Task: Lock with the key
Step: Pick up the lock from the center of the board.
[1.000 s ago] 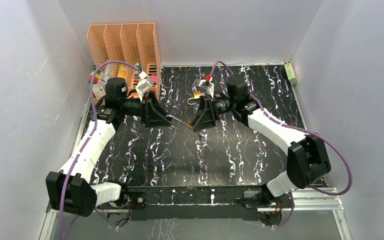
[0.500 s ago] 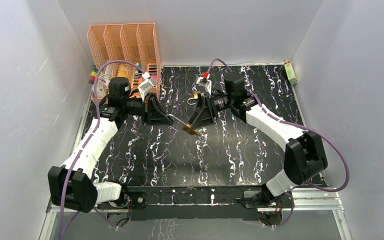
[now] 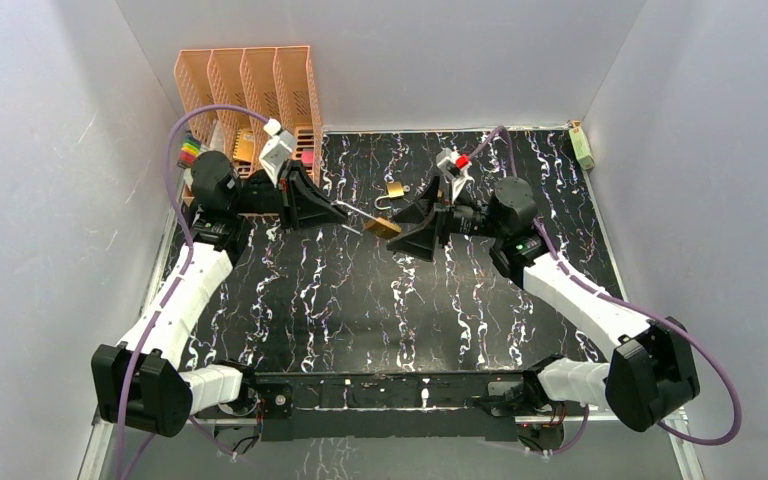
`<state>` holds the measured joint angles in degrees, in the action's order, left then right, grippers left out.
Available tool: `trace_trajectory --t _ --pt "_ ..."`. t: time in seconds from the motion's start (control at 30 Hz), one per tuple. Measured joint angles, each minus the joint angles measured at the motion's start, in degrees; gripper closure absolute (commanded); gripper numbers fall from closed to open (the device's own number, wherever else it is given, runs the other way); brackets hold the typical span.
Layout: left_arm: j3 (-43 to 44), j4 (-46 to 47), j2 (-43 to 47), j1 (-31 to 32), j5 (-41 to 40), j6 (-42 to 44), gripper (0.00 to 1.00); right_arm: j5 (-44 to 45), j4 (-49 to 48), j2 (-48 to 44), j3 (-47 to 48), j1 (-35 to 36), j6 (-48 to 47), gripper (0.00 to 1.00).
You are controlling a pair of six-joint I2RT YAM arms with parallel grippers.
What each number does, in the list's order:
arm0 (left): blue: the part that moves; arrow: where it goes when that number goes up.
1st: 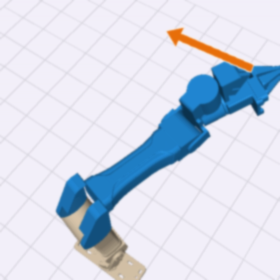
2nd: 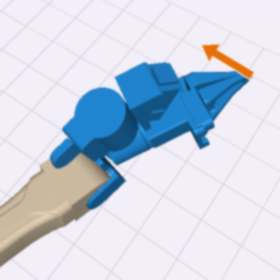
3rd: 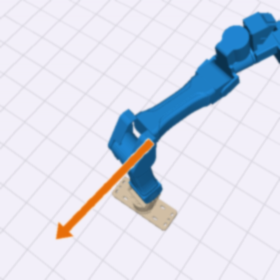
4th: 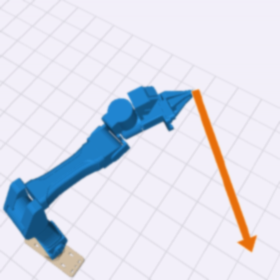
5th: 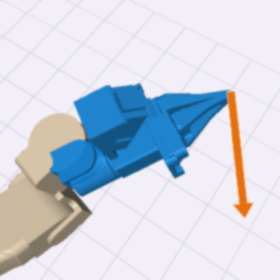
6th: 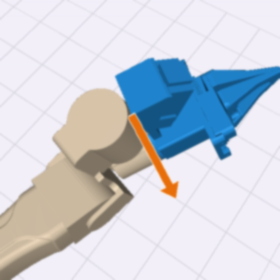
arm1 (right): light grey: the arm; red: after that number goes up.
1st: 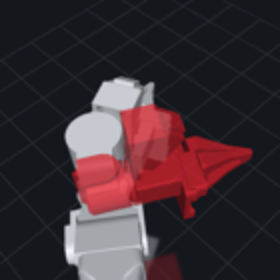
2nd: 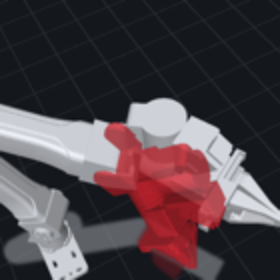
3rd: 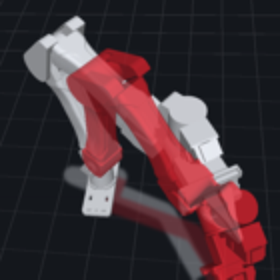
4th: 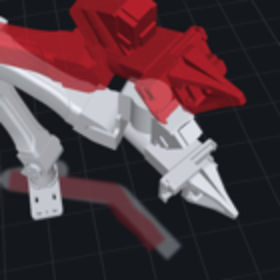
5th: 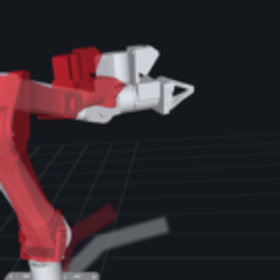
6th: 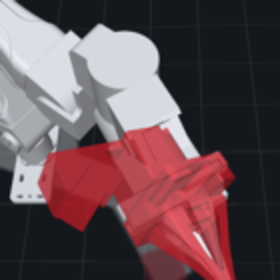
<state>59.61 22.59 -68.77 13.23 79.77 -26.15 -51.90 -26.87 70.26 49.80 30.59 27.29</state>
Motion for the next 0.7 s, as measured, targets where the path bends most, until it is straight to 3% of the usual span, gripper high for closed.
trace_trajectory --t 0.13,0.3,0.4,0.6,0.7 --pt "-0.3 14.6 0.1 0.0 -2.7 -10.2 1.00 4.6 -9.6 -0.8 -1.8 0.1 2.2 0.01" --pt "-0.3 20.9 0.1 0.0 -4.1 -14.5 1.00 7.9 -15.0 -1.6 -1.9 0.1 2.5 0.04" --pt "-0.3 22.5 0.1 0.0 -4.4 -15.7 1.00 8.7 -17.0 -1.6 -1.8 0.1 2.7 0.20" --pt "-0.3 23.1 0.1 0.0 -6.4 -15.6 1.00 8.7 -18.7 0.1 0.1 1.8 4.2 0.41" --pt "-0.3 23.3 0.1 0.0 -7.4 -15.4 1.00 8.7 -19.2 1.0 0.6 3.1 4.4 0.73"
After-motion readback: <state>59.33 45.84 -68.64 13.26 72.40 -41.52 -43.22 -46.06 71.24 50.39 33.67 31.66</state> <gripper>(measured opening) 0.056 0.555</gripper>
